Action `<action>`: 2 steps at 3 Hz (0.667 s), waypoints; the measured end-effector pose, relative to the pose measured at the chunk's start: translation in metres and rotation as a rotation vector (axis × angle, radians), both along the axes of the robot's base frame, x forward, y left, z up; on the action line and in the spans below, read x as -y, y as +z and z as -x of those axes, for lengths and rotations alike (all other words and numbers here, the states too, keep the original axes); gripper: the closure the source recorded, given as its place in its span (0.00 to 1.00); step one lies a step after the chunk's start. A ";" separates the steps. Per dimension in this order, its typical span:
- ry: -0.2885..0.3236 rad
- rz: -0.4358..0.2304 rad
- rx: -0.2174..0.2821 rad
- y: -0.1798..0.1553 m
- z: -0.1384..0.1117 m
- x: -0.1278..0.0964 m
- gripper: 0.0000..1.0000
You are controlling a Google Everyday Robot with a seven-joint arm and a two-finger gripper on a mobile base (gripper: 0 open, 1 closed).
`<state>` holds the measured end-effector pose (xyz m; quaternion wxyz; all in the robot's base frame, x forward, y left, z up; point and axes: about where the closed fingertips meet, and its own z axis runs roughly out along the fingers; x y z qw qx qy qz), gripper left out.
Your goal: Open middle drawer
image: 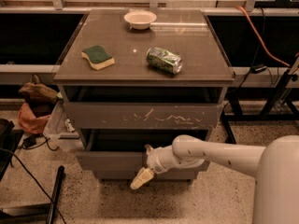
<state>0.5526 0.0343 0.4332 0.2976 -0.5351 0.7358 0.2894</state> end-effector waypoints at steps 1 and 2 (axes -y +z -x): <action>-0.001 -0.008 -0.011 0.003 0.007 0.001 0.00; -0.042 -0.053 -0.072 0.010 0.043 0.004 0.00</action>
Offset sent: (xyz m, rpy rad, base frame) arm -0.2146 -0.0394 -0.0324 0.1073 0.3191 -0.0741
